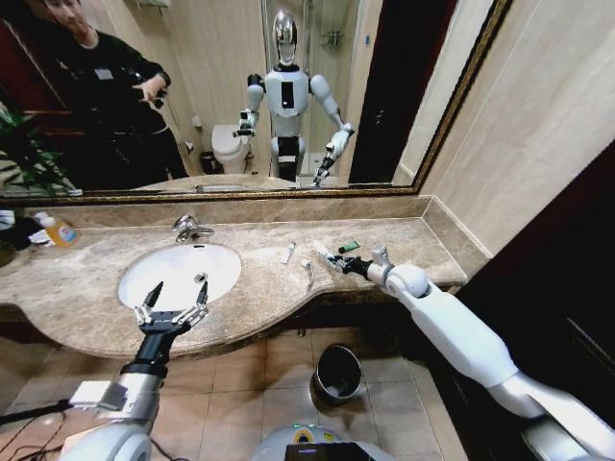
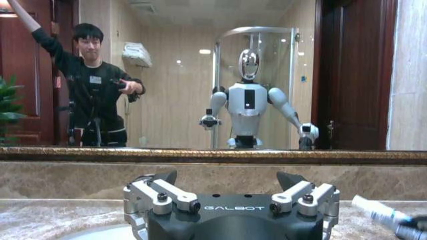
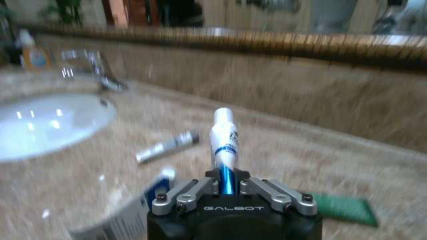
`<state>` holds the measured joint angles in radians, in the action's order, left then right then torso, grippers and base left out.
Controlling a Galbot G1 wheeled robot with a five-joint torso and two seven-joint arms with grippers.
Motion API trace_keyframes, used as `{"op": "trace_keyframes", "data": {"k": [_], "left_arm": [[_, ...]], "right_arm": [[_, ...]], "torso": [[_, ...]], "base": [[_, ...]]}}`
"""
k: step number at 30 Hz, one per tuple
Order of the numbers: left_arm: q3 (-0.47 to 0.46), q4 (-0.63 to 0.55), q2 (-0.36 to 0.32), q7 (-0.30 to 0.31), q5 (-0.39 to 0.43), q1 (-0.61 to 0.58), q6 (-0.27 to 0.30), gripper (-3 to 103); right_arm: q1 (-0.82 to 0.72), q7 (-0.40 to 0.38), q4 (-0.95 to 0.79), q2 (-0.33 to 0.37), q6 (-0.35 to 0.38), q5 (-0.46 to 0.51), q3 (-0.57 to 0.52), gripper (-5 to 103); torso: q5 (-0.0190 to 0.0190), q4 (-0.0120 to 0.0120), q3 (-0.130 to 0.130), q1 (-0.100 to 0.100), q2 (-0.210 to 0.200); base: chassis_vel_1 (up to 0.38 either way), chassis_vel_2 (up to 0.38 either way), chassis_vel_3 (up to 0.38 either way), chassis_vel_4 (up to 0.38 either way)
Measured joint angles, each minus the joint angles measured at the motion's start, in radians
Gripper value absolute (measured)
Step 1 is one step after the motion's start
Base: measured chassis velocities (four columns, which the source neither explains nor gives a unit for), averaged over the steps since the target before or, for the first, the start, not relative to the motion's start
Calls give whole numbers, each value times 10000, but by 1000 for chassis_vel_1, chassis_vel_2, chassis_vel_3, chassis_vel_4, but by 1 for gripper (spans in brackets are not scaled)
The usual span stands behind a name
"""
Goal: Pick up the trash from the sink and place it in the trash bin.
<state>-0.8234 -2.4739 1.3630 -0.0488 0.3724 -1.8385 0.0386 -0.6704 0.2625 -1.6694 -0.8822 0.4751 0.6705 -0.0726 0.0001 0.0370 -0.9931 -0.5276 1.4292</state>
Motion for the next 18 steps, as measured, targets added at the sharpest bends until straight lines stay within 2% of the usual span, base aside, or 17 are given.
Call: {"op": "trace_keyframes", "data": {"k": [5, 7, 8, 18], "left_arm": [[0, 0, 0, 0, 0, 0, 0, 100], [0, 0, 0, 0, 0, 0, 0, 100], [0, 0, 0, 1, 0, 0, 0, 100], [0, 0, 0, 0, 0, 0, 0, 100]], "right_arm": [[-622, -72, -867, 305, -23, 367, -762, 12], [-1195, -77, -1509, 547, -29, 565, -1255, 12], [-1879, -19, -2195, 790, -31, 698, -1851, 12], [-4163, -447, -4316, 804, -269, 1066, -3428, 12]], "torso": [[-2, 0, 0, 0, 0], [0, -1, 0, 0, 0], [-3, -4, 1, 1, 1], [-3, -1, 1, 1, 0]], "base": [[0, 0, 0, 0], [0, 0, 0, 0], [0, 0, 0, 0], [0, 0, 0, 0]]}}
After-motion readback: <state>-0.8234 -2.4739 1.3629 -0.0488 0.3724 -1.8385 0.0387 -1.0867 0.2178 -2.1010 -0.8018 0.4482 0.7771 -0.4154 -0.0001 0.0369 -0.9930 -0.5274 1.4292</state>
